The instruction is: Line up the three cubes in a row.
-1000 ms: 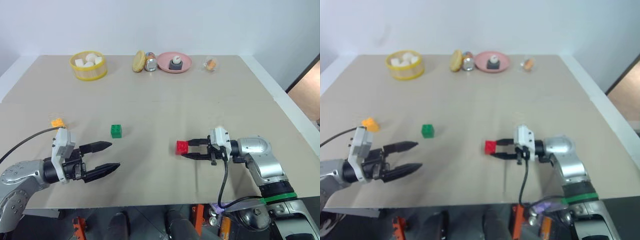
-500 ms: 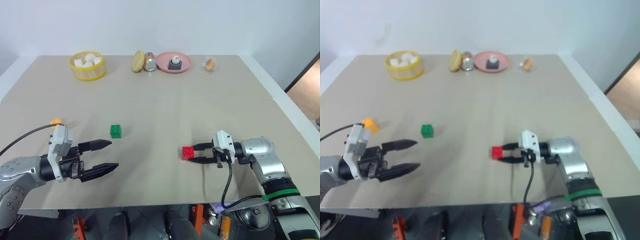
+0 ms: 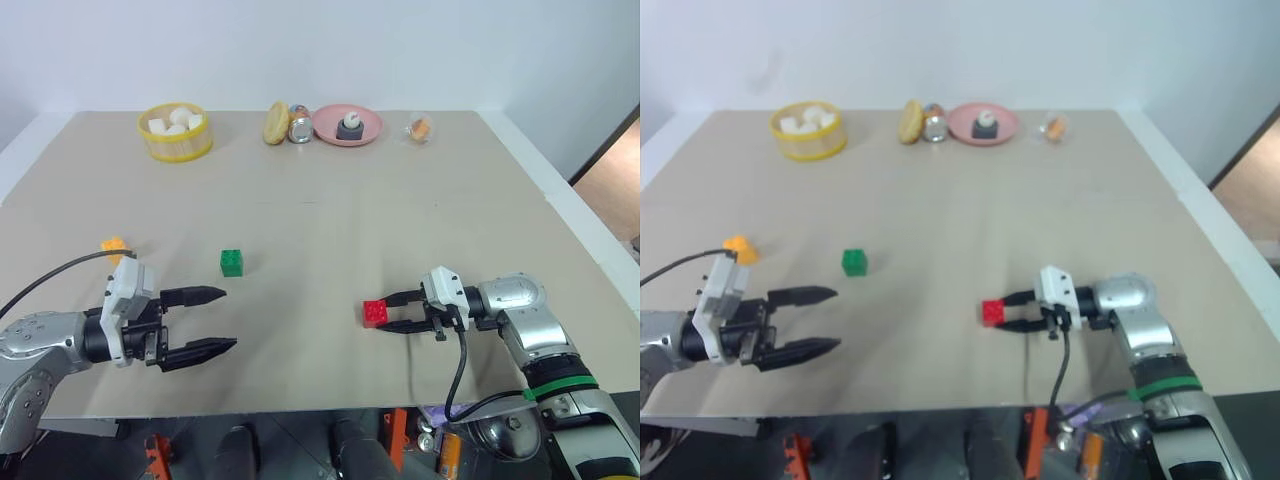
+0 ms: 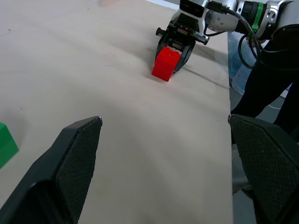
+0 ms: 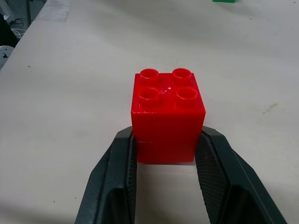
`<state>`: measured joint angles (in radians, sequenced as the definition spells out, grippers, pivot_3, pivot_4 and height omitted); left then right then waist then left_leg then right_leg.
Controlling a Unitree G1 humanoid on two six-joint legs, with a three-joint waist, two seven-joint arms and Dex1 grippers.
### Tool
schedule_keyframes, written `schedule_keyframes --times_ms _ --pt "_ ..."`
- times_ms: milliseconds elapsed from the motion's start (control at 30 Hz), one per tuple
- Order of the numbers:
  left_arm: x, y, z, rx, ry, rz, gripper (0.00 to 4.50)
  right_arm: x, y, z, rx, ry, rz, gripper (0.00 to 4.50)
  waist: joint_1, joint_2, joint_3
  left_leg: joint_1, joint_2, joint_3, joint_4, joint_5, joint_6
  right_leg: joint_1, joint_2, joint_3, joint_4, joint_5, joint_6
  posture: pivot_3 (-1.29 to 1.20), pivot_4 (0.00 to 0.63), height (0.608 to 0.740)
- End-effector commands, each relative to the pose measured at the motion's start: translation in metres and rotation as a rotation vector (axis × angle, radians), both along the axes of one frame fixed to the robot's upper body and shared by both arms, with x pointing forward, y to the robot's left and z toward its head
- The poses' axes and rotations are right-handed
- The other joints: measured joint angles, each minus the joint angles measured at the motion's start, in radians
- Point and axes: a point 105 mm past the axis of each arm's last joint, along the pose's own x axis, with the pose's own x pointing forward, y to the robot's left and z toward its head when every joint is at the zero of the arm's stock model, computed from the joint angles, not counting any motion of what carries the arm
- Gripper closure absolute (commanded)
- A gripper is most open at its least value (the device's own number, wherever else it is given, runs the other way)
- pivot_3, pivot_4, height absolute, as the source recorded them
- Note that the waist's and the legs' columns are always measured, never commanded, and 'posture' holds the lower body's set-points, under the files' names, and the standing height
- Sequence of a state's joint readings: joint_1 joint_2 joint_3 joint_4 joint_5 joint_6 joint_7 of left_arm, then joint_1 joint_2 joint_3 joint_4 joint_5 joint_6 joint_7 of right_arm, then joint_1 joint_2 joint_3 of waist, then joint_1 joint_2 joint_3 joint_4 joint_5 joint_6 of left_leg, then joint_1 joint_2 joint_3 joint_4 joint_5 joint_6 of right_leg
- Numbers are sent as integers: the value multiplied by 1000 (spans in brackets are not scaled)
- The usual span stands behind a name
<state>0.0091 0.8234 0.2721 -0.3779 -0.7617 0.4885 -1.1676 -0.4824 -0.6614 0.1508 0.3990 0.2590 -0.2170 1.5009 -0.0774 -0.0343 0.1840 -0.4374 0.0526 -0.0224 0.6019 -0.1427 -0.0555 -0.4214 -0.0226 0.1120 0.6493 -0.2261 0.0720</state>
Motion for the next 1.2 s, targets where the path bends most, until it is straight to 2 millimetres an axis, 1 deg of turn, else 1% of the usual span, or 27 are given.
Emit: schedule_keyframes --times_ms 33,400,667,700,800,833,933,967,1033,1133,1167,1200 --pt "2 0 6 15 -38 -20 21 -7 0 -12 -67 39 39 3304 0 0 0 0 0 0 0 0 0 0 0 0 0 0 0 0 150 740" --pt "4 -3 5 11 -45 -25 21 -3 -1 -13 -66 58 9 3304 0 0 0 2 0 0 0 0 0 3 0 0 0 0 0 0 150 740" --pt "5 -2 6 6 -49 -15 21 -2 1 -13 -56 55 -1 3304 0 0 0 5 0 0 0 0 0 5 0 0 0 0 0 0 150 740" --pt "5 -2 6 4 -50 -13 21 1 2 -12 -45 52 -14 2504 0 -1 0 5 0 0 0 0 0 5 0 0 0 0 0 0 150 740" --pt "6 -2 8 -3 -54 -9 21 5 3 -12 -35 41 -35 1648 -1 0 0 5 0 0 0 0 0 5 0 0 0 0 0 0 150 740" --pt "6 -2 8 -4 -55 -7 21 5 3 -12 -34 43 -34 1241 -1 0 0 5 0 0 0 0 0 5 0 0 0 0 0 0 150 740" --pt "7 -1 9 -5 -58 -2 21 7 1 -12 -42 34 -42 242 -1 0 0 5 0 0 0 0 0 5 0 0 0 0 0 0 150 740" --pt "7 -1 9 -6 -58 -1 21 7 1 -12 -45 41 -40 62 -1 0 0 5 0 0 0 0 0 5 0 0 0 0 0 0 150 740" --pt "8 -1 9 -8 -59 3 21 8 -1 -12 -58 49 -54 62 0 0 0 5 0 0 0 0 0 5 0 0 0 0 0 0 150 740" --pt "8 -1 9 -9 -59 6 21 4 -7 -13 -96 89 -37 62 0 0 0 5 0 0 0 0 -1 5 0 0 0 -1 0 0 150 740" --pt "8 0 9 -9 -59 8 21 2 -11 -13 -120 110 -32 62 0 0 0 5 0 0 0 0 -1 5 0 0 0 -1 0 0 150 740" --pt "8 1 9 -11 -56 15 21 -1 -19 -14 -154 139 -33 62 1 0 0 5 0 0 0 0 -1 5 0 0 0 -1 0 0 150 740"
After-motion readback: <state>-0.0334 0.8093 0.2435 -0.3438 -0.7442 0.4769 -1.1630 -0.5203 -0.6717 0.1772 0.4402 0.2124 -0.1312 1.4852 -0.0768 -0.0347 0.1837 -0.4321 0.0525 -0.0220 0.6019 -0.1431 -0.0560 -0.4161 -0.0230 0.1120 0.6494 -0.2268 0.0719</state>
